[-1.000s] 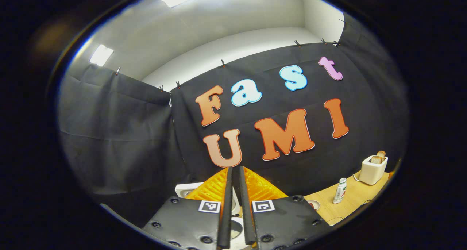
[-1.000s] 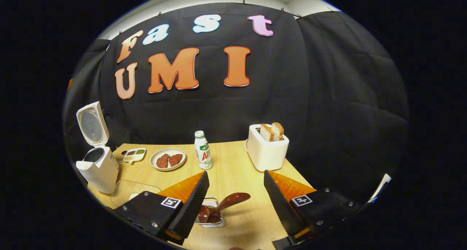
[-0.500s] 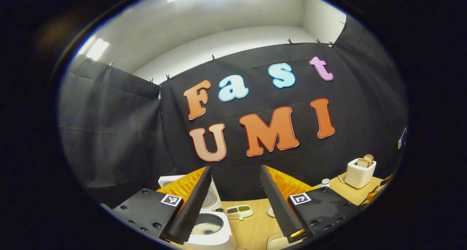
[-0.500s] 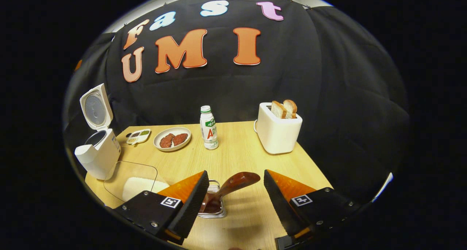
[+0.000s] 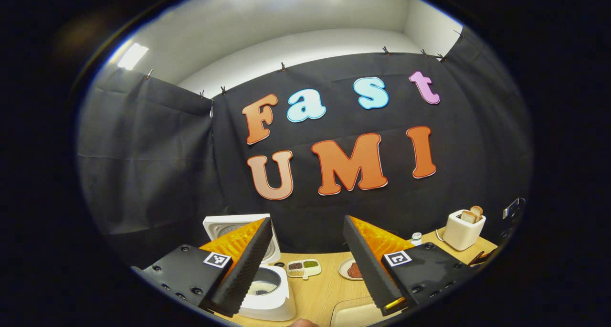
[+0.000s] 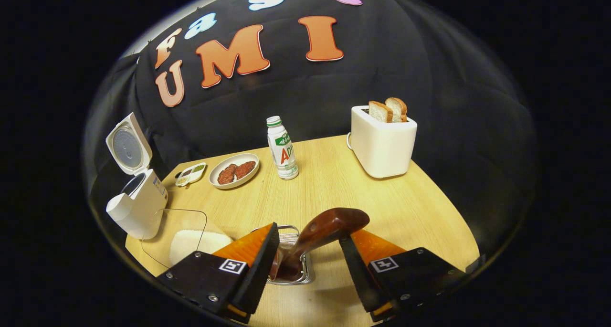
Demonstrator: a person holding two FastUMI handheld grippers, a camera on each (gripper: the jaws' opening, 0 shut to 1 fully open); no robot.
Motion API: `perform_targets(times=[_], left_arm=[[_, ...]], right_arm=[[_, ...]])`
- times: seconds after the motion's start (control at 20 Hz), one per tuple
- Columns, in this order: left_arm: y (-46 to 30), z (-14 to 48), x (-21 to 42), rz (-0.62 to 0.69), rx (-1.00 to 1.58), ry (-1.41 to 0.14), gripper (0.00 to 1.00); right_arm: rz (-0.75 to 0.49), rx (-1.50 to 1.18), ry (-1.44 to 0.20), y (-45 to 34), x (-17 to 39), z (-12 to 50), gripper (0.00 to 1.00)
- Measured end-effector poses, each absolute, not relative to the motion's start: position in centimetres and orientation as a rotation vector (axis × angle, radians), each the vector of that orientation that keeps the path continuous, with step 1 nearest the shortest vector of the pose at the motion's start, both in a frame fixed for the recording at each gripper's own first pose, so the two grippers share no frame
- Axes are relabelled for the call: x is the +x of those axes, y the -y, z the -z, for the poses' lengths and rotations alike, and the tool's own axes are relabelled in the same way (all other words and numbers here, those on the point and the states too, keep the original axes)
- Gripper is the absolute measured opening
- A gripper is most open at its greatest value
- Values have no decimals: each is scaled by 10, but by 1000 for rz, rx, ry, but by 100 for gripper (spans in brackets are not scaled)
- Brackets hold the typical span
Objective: Close the left gripper, press the button to open the rice cooker; take a wooden spoon from the chopstick holder with the right hand, scoop a spoonful of rice and pour it into the rice cooker, then put the wooden spoon back into the chopstick holder.
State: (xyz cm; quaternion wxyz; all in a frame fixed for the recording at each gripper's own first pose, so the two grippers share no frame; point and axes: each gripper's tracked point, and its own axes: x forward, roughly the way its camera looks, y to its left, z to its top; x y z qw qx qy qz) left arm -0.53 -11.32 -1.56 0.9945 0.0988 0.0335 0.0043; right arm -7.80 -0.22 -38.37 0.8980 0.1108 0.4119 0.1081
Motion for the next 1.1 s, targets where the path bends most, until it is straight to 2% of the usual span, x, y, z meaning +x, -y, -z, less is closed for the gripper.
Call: perform_targets(times=[0.1, 0.2, 0.3, 0.45, 0.65, 1.1], left_arm=[[115, 16, -11, -19, 189, -80, 99], [116, 18, -13, -29, 183, -97, 99], [116, 21, -17, -38, 182, -111, 100], [114, 25, -24, -55, 176, -133, 98], [118, 26, -30, -64, 171, -143, 100], [110, 24, -26, 7, 193, -88, 99]], right_arm=[[-236, 253, -858, -2, -77, 389, 70], [-232, 278, -864, -4, -76, 392, 55], [-220, 336, -864, -5, -74, 393, 34], [-197, 457, -873, -10, -73, 394, 21], [-222, 463, -882, -18, -74, 391, 14], [-139, 397, -742, -1, -55, 328, 15]])
